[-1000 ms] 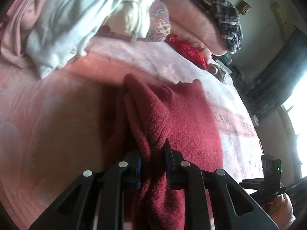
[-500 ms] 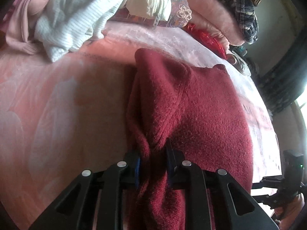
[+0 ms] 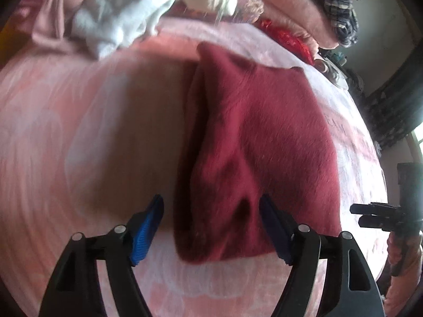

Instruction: Fold small clothes

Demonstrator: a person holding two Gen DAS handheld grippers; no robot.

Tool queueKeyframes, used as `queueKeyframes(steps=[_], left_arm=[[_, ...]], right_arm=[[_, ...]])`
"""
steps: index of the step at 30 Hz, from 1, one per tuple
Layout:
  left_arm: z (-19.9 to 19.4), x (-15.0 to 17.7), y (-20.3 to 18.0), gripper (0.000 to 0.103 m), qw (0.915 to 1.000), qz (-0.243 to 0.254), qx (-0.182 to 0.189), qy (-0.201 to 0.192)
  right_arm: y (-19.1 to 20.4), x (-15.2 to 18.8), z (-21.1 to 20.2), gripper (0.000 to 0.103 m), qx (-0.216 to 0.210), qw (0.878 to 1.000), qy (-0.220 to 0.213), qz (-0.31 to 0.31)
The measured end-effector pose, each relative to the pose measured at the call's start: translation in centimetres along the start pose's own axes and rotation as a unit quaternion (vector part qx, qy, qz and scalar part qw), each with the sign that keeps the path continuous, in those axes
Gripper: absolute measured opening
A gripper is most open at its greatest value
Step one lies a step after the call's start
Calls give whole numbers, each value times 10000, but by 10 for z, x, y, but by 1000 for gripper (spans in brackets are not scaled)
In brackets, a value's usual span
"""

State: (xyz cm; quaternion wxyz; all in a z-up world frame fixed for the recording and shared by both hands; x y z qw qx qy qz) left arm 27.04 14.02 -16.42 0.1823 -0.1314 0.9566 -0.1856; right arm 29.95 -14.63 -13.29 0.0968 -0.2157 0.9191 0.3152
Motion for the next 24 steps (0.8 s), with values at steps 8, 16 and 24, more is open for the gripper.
queueKeyframes(steps=[8,16,24], left_arm=[[14,4,14,23,9986,-292,338,266],[-8,8,3,19,9962,-110,833,214],[30,23,9,24,9974,17,610,394]], right_arm=[[6,-14,69,30,-782,9953,433,383],[25,-13,-1,16,-399,9986,-263,-237],[-17,5,51,16,-348,9986,291,262]])
Point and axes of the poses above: each gripper's, at about its wrist camera, not at the fingertips, and z roughly the way its jaws point, y to its left, x to its underside, the point moved 3 cm from there along z, roughly the way its jaws point, and after that the axes turned 12 degrees about -z, right-handed, at the moved point
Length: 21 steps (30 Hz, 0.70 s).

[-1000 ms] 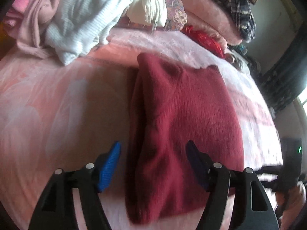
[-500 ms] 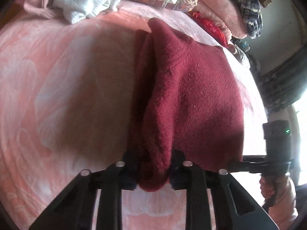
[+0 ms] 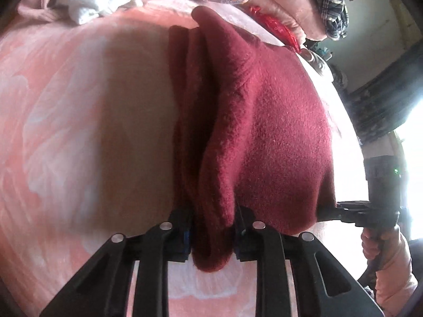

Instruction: Fold small clothes

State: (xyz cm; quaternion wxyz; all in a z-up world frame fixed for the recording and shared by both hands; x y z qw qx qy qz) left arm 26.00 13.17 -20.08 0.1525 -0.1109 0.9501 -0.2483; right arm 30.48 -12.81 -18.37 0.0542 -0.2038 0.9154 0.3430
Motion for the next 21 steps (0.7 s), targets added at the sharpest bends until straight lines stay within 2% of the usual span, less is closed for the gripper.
queueKeyframes(steps=[3,5,6,7,8,9,13,18,21], left_arm=[[-3,2,2,30,10000,-4,38,14],[-7,2,0,37,10000,7,39,34],[-10,2,-1,47,10000,28,46,76],[-16,0,-4,63,9999,83,22,148],[-23,-3,-6,69,9999,116,-12,106],[-32,-7,-9,74,9999,152,-9,-28],[-60,-48,-20,74,9974,226,-287,-624],[-38,-107,-43,74,9947,217,-650,-767],[-15,-131,-46,74,9940,57,-784,-757]], right_arm=[[5,-1,-4,19,183,9995,34,-256],[9,-1,-8,35,187,9990,115,-390],[12,-2,-16,38,286,9982,127,-507],[15,-4,-24,49,349,9976,57,-591],[17,-8,-36,60,398,9969,-70,-682],[19,-12,-49,62,458,9961,-235,-717],[11,-47,-78,64,915,9921,-560,-648],[-2,-104,-71,64,1465,9866,-583,-414],[-14,-127,-58,64,1443,9875,-619,-148]])
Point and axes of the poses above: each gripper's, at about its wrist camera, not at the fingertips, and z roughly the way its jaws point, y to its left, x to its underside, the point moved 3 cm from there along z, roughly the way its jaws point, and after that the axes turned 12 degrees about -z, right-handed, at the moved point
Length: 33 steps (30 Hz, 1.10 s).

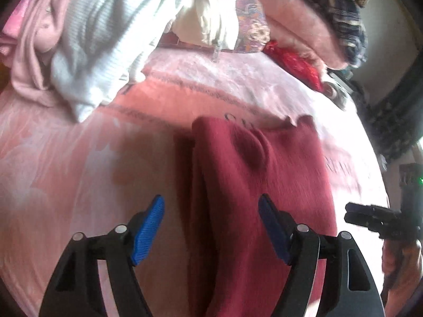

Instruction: Fold small clothes

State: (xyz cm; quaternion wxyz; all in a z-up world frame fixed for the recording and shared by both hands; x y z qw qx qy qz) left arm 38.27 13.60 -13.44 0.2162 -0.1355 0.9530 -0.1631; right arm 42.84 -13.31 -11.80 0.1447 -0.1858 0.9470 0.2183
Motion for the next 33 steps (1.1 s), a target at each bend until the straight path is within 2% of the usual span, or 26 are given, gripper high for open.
queueKeyframes(steps=[3,4,5,6,7,8,9,10,11,13,15,19,23,24,25,26,28,31,33], left_arm=[[25,-9,-8,68,9999,17,-127,116],[31,-9,-10,60,9998,56,-149,142],[39,-11,-13,57,9997,73,-143,189],[42,-13,-13,48,9997,49,-126,203],[47,-15,-13,38,9997,-42,-119,200],[49,-17,-12,32,9997,-130,-97,204],[50,-19,-11,19,9996,-213,-59,192],[48,-20,-12,15,9995,-263,-13,154],[43,-20,-12,15,9994,-328,64,65],[23,-18,-17,14,9988,-198,283,-336],[10,-11,-18,14,9977,15,364,-566],[41,-5,4,15,9996,-258,112,-59],[52,-5,-1,17,9998,-199,-31,-50],[51,-5,-1,19,9998,-182,-40,-32],[47,-6,-2,26,9999,-168,-34,-8],[43,-7,-1,34,9998,-199,-26,-10],[30,-5,4,82,9992,-316,202,97],[14,9,10,93,9975,-341,533,326],[9,22,14,95,9966,-265,602,506]], right_arm=[[-3,-17,19,65,108,9999,50,120],[-2,-21,25,67,76,9998,45,149],[-3,-25,30,67,45,9998,58,184],[-3,-28,33,67,-5,9997,63,233],[-4,-31,37,55,-177,9994,17,312],[-4,-31,37,48,-268,9989,-7,373],[-3,-31,34,43,-267,9990,-104,351],[1,-30,27,30,-274,9991,-168,270],[3,-29,20,16,-233,9992,-250,183],[2,-27,5,1,-247,9985,-482,102],[-3,-25,4,2,-351,9980,-502,158],[-2,-22,17,2,-378,9982,-434,164],[1,-24,24,5,-215,9989,-386,173],[0,-24,22,7,-234,9988,-390,203],[0,-23,19,16,-264,9986,-390,246],[0,-21,14,34,-288,9985,-370,275],[4,-15,2,58,-281,9984,-430,216],[15,1,-13,59,-276,9987,-412,-92],[19,14,-14,63,-351,9989,-292,-103]])
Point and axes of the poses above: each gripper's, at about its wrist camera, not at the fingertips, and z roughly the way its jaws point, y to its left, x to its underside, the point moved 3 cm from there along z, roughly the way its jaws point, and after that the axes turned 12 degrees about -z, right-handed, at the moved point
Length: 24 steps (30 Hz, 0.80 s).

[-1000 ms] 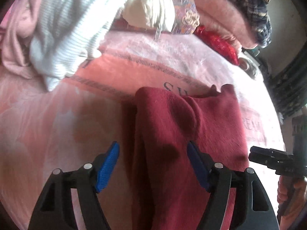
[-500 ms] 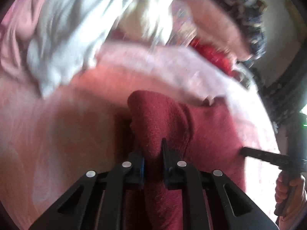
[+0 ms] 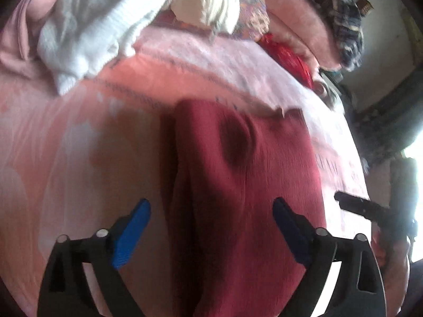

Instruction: Fold small clothes

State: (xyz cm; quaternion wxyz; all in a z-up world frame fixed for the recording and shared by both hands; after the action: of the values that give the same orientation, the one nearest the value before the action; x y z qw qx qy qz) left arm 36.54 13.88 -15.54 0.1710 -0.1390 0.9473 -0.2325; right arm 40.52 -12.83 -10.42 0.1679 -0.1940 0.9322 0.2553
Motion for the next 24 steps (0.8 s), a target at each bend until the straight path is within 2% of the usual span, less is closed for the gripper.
queueKeyframes(steps=[3,6,10,15,18,20,21,23,24], left_arm=[[2,17,5,95,9998,76,30,201],[10,28,4,95,9989,216,161,389],[30,32,-5,95,9974,357,209,588],[53,27,-3,98,9958,55,303,863],[59,25,-6,97,9954,119,313,898],[60,27,-10,96,9960,221,250,830],[60,27,-11,92,9962,236,247,796],[58,27,-11,85,9966,208,329,728],[57,28,-11,77,9967,182,390,685]], right_arm=[[7,21,9,64,-97,9995,296,-69],[12,31,20,70,-310,9986,428,-57],[11,28,34,72,-316,9983,481,-6],[3,24,59,77,-586,9965,548,243],[0,21,70,78,-718,9956,484,367],[1,18,71,72,-731,9959,394,364],[2,17,71,69,-713,9961,370,368],[5,17,65,55,-734,9964,268,330],[7,17,62,52,-752,9966,200,265]])
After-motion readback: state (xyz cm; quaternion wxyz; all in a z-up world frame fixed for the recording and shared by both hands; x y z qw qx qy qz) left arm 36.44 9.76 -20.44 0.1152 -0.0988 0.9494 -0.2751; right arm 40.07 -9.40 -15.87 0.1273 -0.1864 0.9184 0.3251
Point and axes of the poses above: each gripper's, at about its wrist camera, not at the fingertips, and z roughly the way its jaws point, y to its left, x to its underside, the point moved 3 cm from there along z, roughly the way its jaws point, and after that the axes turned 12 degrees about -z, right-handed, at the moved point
